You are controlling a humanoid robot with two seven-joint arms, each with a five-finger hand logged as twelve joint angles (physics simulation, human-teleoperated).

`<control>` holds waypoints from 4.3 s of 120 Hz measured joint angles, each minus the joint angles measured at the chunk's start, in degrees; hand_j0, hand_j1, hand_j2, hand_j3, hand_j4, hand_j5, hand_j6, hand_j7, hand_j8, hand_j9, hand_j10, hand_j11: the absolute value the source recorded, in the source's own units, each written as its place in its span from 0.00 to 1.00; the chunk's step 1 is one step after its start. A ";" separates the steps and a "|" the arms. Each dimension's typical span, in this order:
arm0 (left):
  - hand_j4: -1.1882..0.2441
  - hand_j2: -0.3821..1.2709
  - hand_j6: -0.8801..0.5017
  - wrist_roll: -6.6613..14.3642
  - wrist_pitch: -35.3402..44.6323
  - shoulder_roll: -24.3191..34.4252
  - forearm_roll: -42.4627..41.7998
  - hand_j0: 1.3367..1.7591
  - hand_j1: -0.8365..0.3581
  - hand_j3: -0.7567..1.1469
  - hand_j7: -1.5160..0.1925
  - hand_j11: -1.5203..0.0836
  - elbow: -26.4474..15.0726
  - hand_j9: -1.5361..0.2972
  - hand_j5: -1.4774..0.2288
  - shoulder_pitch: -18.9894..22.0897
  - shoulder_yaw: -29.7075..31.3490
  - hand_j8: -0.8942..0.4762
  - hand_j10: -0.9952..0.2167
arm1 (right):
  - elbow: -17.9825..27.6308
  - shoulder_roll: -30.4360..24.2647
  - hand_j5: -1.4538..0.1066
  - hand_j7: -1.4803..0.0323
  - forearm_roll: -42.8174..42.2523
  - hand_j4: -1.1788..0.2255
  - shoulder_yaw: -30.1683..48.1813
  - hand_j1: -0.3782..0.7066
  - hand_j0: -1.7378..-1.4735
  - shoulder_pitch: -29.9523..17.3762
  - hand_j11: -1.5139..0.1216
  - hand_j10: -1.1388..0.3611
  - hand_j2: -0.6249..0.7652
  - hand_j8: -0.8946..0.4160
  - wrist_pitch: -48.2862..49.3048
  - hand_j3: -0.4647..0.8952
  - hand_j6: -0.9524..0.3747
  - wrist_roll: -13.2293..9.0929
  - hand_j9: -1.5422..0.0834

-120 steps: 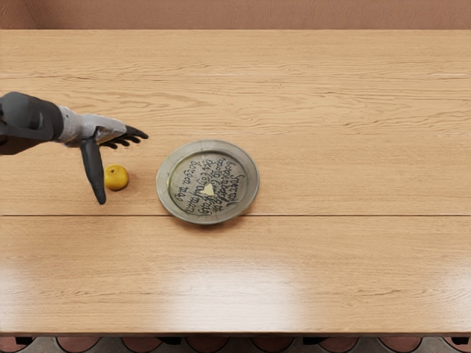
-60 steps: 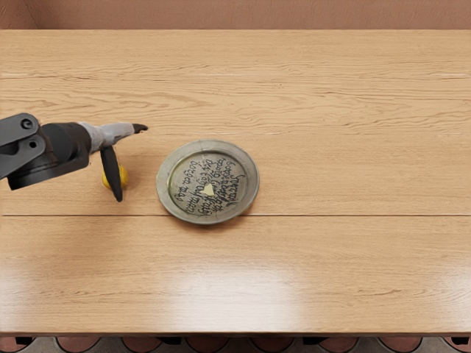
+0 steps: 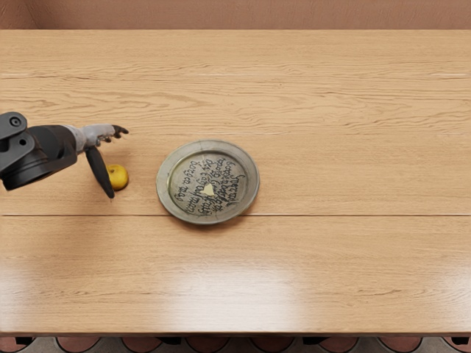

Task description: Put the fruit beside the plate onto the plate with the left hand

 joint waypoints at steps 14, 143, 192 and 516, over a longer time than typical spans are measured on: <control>0.73 0.25 0.53 0.00 2.80 -0.13 -0.09 0.76 0.85 0.40 0.78 0.84 0.35 0.74 0.76 0.29 -0.14 0.55 0.70 | 0.00 0.00 0.93 0.98 0.00 0.84 0.00 0.03 0.30 0.00 0.93 0.76 0.45 0.68 0.00 0.34 0.72 0.00 0.95; 0.38 0.40 0.24 -0.04 4.42 -1.14 0.13 0.74 0.49 0.40 0.39 0.40 0.52 0.36 0.39 2.90 0.21 0.31 0.31 | 0.00 0.00 0.93 0.98 0.00 0.84 0.00 0.03 0.30 -0.01 0.93 0.76 0.45 0.68 0.00 0.34 0.72 0.00 0.95; 0.34 0.42 0.23 0.03 4.28 -1.23 0.06 0.75 0.50 0.40 0.36 0.37 0.71 0.34 0.36 3.52 -0.11 0.29 0.26 | 0.00 0.00 0.93 0.98 0.00 0.84 0.00 0.03 0.30 0.00 0.93 0.76 0.45 0.68 0.00 0.34 0.72 0.00 0.95; 0.83 0.23 0.64 0.00 -30.57 14.77 -68.86 0.76 0.99 0.40 0.89 0.95 18.75 0.84 0.87 21.98 -36.64 0.66 0.82 | -0.03 0.00 0.93 0.98 0.00 0.84 0.00 0.03 0.30 0.08 0.93 0.76 0.45 0.68 0.00 0.34 0.72 0.00 0.95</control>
